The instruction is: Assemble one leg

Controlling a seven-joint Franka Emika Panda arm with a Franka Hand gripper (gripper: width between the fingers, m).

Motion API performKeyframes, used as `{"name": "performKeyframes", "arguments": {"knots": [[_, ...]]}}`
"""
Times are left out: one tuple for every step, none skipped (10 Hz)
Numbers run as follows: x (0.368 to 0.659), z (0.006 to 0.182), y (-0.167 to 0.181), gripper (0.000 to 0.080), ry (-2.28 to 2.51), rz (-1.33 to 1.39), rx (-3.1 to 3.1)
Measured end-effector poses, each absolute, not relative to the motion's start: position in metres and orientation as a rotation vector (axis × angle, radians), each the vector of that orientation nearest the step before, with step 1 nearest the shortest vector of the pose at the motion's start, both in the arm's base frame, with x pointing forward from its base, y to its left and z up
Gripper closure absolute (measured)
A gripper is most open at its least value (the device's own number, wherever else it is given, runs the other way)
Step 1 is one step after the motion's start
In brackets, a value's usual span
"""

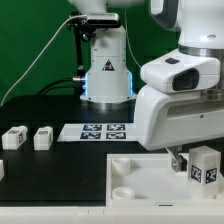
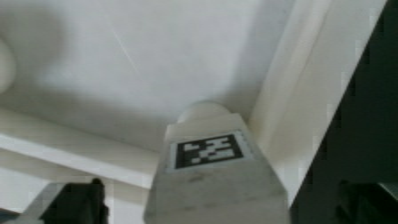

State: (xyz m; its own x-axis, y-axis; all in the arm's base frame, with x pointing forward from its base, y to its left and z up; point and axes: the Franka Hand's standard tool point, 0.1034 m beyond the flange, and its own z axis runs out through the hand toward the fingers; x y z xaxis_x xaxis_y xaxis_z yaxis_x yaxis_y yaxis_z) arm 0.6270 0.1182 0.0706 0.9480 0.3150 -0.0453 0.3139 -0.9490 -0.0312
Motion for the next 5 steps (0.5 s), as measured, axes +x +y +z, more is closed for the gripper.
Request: {"name": "performKeyframes", "arguments": {"knots": [[0.6269,0.0706,0.1181,0.0267,-0.497,0.078,-3.077],[0.6269,0.0705,0.1181,0.0463,-0.497,0.078,-3.077],[0.627,0.0706,0.1178,0.0509,-0.464,0.078,-3.083],[0.6269,0.0706,0.1179,0.0509,-0.427,0.079,-3.089],[0.627,0.0705,0.1177,0.0509,-0.429,0.077,-3.089]]}}
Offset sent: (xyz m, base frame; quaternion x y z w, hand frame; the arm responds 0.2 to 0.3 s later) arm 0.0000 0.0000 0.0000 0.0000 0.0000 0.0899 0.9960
